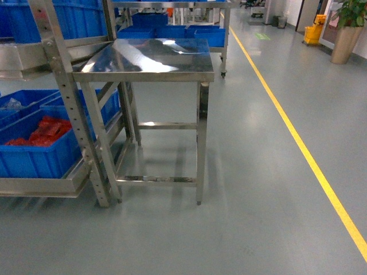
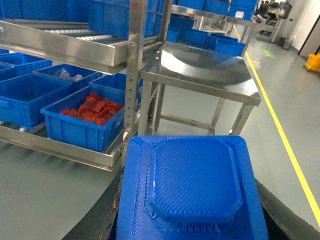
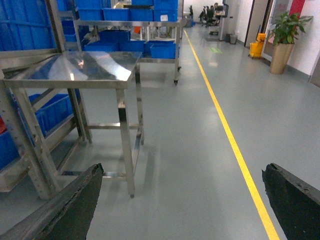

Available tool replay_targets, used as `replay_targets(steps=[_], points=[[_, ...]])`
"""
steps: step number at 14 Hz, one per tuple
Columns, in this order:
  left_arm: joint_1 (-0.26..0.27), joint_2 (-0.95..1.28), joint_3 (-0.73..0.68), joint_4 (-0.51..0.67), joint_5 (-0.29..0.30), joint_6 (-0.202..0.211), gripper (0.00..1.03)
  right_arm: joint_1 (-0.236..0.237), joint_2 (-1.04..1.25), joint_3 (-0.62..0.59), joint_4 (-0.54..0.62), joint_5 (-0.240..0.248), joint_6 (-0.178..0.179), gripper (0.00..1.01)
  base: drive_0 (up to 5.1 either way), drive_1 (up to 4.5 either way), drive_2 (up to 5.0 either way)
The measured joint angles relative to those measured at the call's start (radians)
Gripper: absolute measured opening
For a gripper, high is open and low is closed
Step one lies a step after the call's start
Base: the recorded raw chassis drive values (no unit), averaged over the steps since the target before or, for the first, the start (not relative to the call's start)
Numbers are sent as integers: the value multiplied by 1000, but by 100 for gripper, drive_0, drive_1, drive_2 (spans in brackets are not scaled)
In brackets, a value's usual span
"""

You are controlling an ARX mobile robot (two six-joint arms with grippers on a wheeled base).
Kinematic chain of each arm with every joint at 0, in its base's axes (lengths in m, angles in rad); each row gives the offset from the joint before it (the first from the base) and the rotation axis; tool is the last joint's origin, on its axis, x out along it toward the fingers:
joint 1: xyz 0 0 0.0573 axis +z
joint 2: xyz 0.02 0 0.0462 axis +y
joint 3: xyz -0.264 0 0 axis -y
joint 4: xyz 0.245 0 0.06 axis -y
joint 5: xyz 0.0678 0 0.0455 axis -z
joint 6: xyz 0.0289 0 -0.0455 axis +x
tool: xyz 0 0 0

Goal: Pick blue part to blue bin on bottom shelf

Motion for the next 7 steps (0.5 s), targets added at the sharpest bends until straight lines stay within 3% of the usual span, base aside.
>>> replay_targets(steps=[7], points=[[0, 1, 0, 2, 1, 0, 43, 0, 0, 0, 3, 0, 0, 98, -4, 429, -437]])
